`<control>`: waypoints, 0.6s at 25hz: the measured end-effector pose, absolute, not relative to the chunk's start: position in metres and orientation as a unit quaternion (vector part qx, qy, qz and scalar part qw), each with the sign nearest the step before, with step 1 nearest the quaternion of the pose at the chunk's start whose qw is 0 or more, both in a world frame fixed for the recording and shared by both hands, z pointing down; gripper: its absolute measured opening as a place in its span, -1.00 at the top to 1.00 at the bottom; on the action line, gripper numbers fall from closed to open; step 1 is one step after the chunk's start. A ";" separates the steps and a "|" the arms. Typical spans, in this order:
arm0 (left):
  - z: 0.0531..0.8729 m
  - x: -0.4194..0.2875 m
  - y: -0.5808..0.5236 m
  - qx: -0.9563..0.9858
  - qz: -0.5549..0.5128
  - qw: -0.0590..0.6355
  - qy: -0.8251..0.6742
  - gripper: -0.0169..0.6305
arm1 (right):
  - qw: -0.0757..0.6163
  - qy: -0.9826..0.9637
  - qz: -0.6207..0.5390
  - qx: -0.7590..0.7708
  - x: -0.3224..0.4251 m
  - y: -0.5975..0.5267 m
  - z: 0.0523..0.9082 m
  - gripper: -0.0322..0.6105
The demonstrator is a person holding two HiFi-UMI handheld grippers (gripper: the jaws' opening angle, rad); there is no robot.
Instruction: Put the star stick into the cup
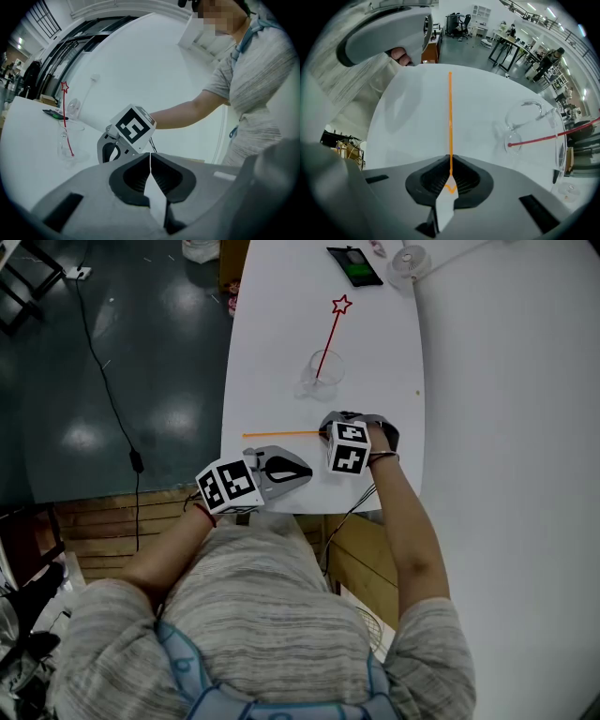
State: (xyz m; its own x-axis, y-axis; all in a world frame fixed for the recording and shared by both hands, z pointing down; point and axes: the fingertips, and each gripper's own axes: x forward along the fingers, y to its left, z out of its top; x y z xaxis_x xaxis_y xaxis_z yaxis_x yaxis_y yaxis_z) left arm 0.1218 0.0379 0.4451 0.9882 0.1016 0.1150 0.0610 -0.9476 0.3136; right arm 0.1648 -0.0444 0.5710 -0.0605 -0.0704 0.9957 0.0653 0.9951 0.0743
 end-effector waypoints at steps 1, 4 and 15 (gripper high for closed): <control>0.445 0.122 0.038 0.985 0.065 0.157 0.042 0.90 | 0.687 -0.725 -0.052 0.008 0.168 -0.044 0.569 0.84; 0.444 0.121 0.039 0.985 0.065 0.155 0.045 0.90 | 0.695 -0.715 -0.069 0.024 0.179 -0.045 0.555 0.84; 0.434 0.126 0.039 0.987 0.055 0.143 0.056 0.90 | 0.760 -0.622 -0.179 0.055 0.228 -0.072 0.442 0.84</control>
State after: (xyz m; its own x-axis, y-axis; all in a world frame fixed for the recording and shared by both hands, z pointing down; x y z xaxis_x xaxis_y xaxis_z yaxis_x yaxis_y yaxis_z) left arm 0.1261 0.0393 0.4337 0.9877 0.1259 0.0923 0.0946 -0.9530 0.2879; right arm 0.2284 -0.0718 0.4421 0.1622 -0.3395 0.9265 0.2037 0.9303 0.3052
